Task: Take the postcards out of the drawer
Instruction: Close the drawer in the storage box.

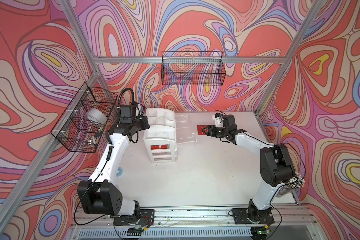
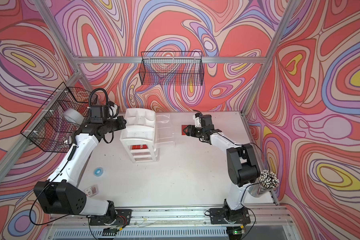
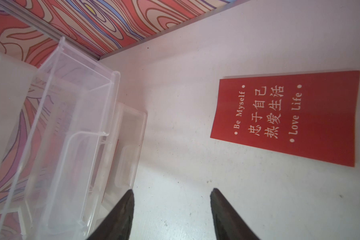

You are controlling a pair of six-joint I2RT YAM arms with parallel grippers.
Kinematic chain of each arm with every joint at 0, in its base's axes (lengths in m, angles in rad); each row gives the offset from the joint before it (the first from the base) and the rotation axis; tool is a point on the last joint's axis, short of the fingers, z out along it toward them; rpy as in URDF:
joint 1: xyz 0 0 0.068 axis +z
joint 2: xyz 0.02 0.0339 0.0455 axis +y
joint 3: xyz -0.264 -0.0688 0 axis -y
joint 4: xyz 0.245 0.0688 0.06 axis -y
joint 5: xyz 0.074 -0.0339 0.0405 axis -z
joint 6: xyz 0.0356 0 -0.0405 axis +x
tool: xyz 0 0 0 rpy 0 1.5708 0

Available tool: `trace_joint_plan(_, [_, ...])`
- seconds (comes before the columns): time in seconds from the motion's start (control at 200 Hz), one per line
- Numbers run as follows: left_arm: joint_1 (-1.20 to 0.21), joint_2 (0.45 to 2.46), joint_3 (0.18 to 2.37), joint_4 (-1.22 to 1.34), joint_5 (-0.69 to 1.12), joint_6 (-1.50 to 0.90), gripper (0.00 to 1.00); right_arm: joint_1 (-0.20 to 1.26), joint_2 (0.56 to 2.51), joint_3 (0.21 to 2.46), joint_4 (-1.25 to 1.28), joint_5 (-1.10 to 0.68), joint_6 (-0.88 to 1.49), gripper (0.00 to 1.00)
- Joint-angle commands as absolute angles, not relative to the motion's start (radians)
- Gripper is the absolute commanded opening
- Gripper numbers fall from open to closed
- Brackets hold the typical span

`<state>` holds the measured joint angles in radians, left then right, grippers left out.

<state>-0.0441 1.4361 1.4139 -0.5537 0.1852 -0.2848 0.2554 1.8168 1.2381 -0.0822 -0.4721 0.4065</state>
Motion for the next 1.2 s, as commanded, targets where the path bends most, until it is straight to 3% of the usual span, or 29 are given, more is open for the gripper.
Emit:
trace_joint_plan(0.0, [-0.037,1.434,1.425,-0.544,0.187,-0.273,0.12,0.274,1.839,1.273,-0.055,-0.486,0.419,0.6])
trace_joint_plan(1.197, [-0.037,1.443,1.415,-0.529,0.196,-0.292,0.1,0.448,1.866,1.355,-0.06,-0.532,0.429,0.59])
